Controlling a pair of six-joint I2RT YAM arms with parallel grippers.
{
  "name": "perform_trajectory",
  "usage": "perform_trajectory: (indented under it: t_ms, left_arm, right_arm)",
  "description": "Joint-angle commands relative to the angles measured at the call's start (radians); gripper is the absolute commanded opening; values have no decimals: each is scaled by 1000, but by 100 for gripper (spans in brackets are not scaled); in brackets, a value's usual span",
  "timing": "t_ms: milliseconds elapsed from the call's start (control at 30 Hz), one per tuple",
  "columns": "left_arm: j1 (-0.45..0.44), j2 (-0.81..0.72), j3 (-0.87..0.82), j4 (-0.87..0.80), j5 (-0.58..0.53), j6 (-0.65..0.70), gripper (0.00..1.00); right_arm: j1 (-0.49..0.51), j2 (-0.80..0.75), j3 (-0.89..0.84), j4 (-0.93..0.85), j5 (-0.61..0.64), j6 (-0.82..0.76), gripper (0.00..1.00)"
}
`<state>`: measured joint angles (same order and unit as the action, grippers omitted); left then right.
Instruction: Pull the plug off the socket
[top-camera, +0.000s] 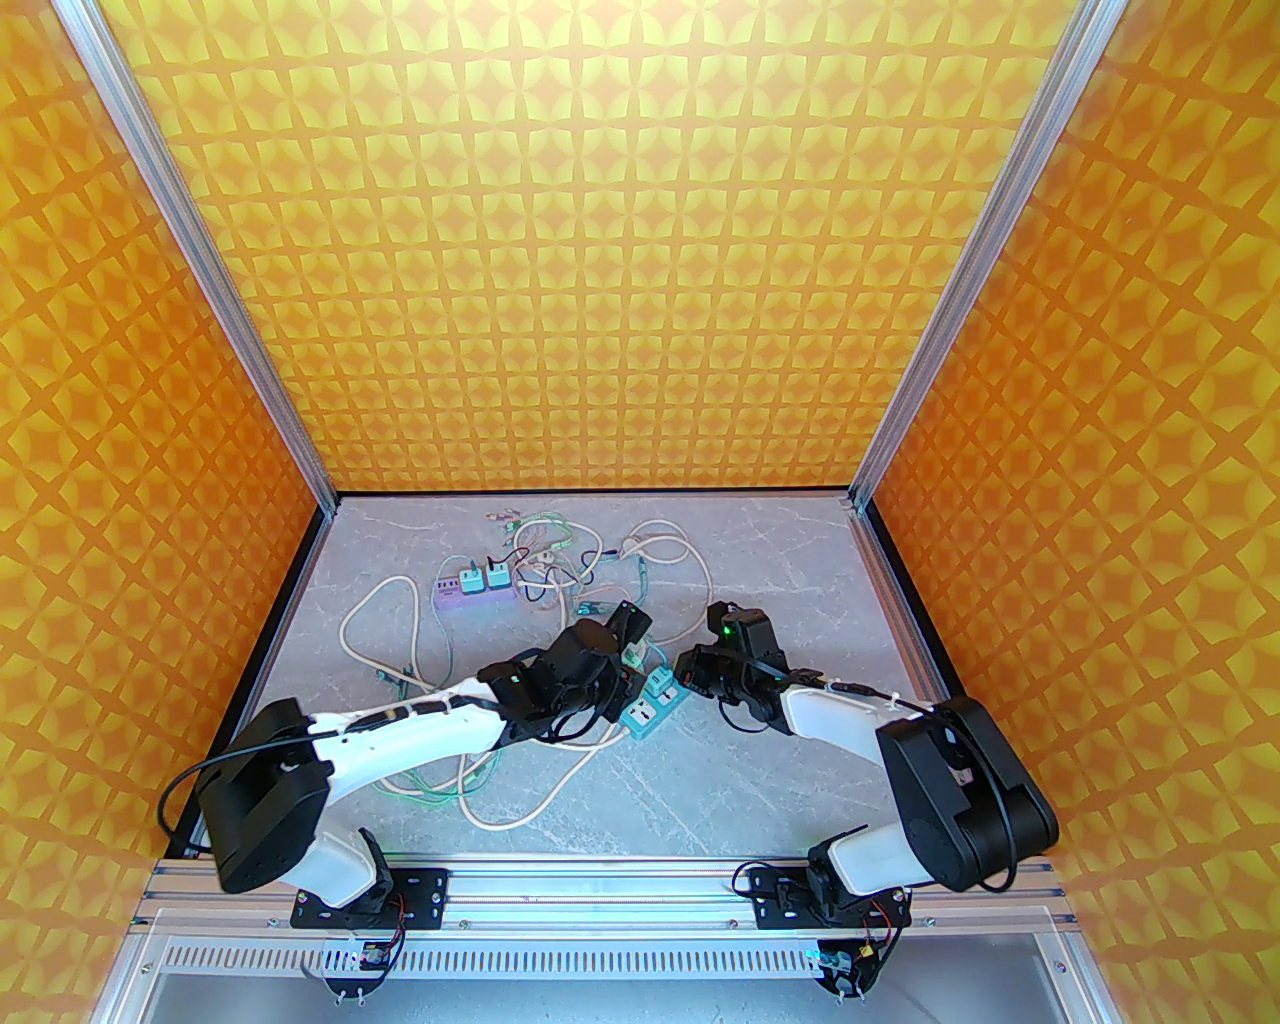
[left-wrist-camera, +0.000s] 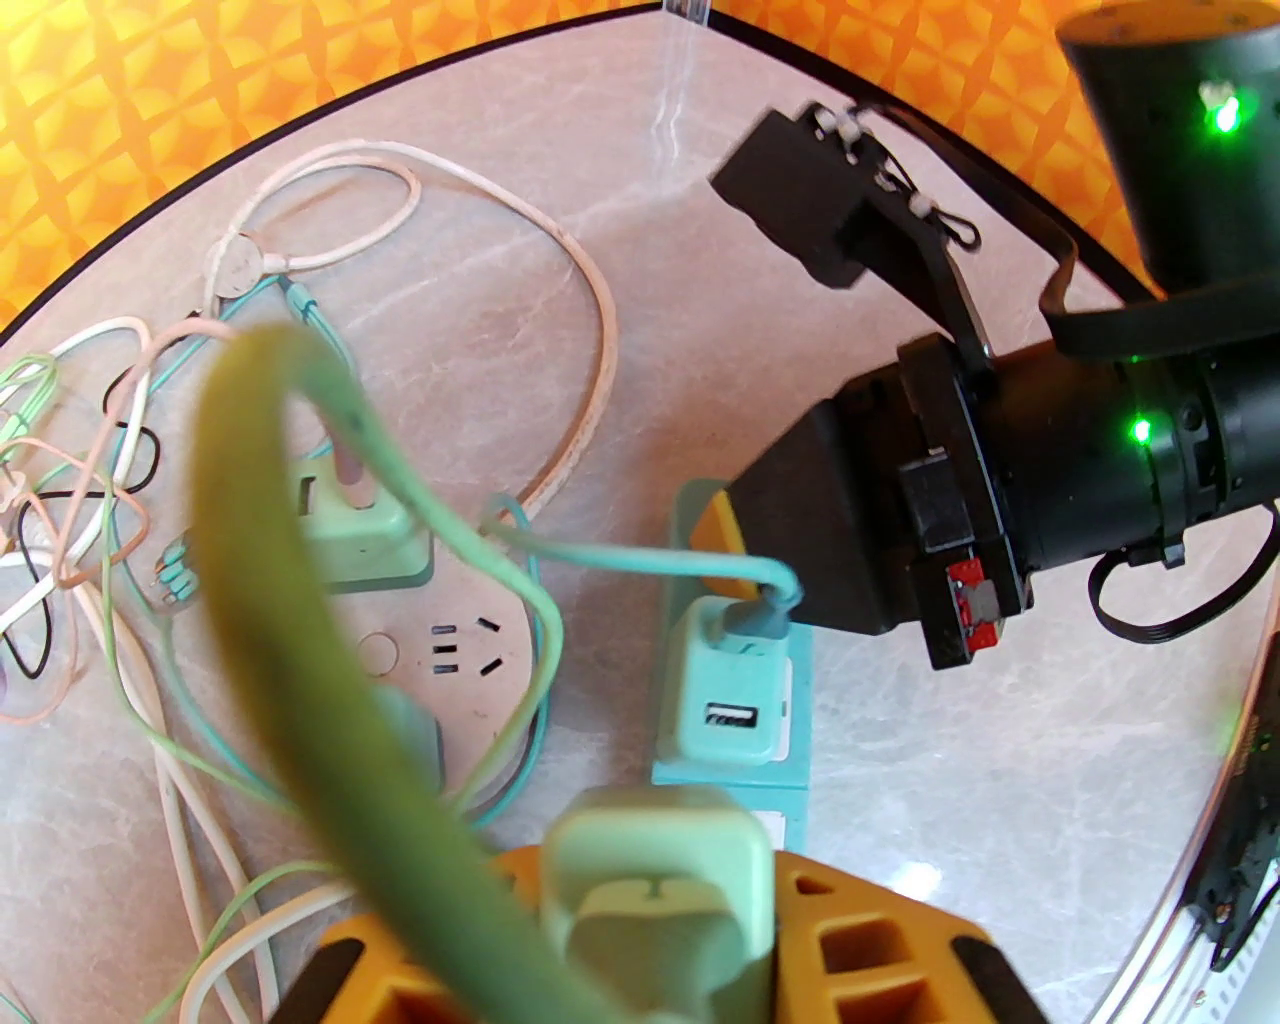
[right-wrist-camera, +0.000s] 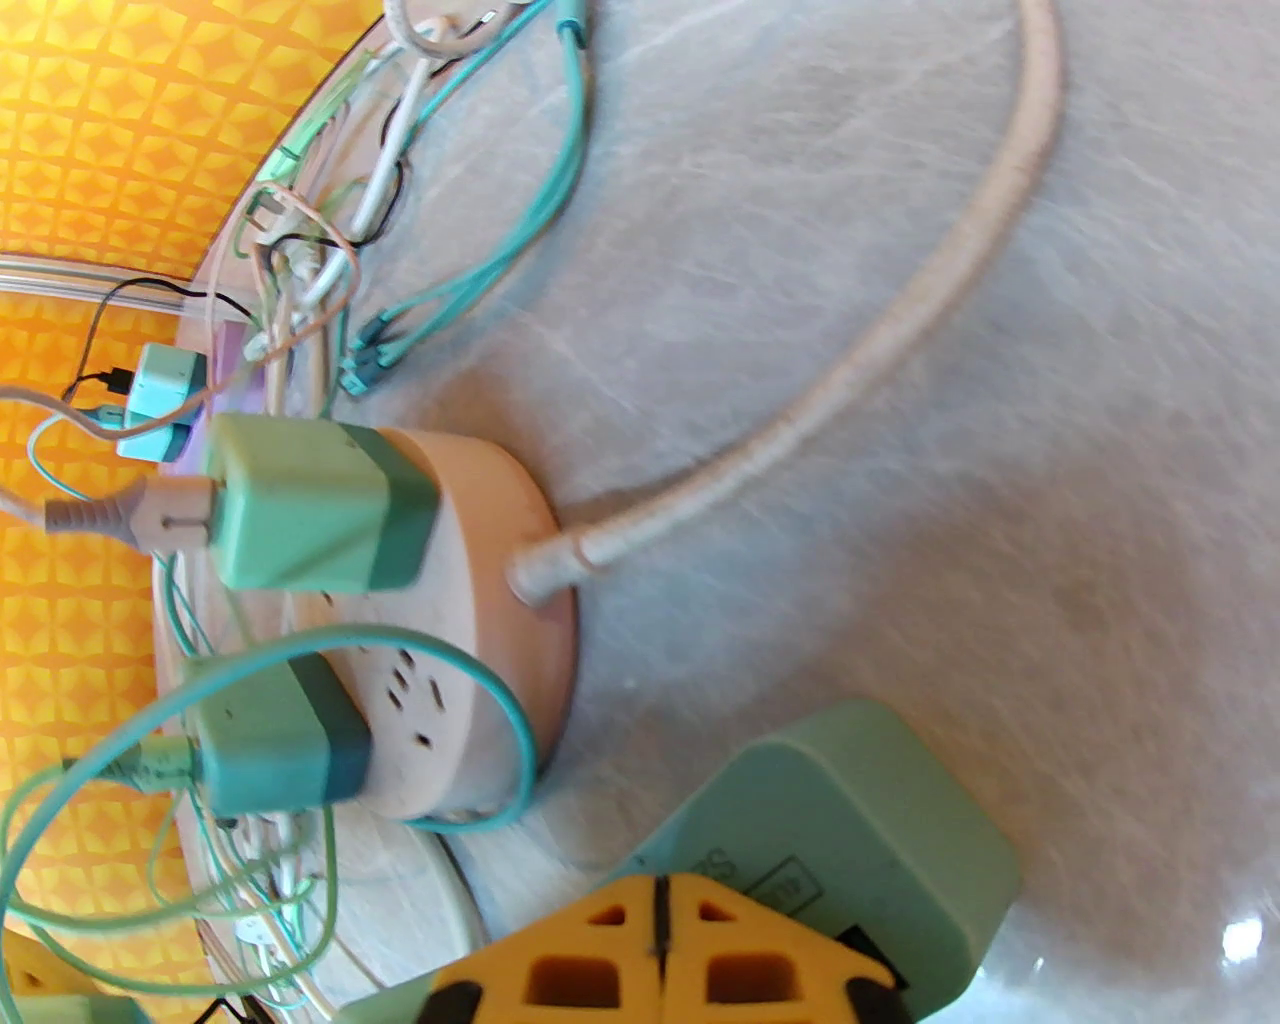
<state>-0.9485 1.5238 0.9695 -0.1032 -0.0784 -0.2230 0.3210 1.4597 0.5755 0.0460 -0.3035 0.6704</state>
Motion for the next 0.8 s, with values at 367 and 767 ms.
perform_trajectory:
  t_ms: [367, 767]
  left_arm:
    - [23, -216, -232, -9, 16, -144, 10]
    - [59, -408, -404, 10, 36, -214, 9]
  right_arm:
    - [-1, -245, 50, -286, 96, -77, 24]
    - [-1, -345, 54, -337, 104, -87, 34]
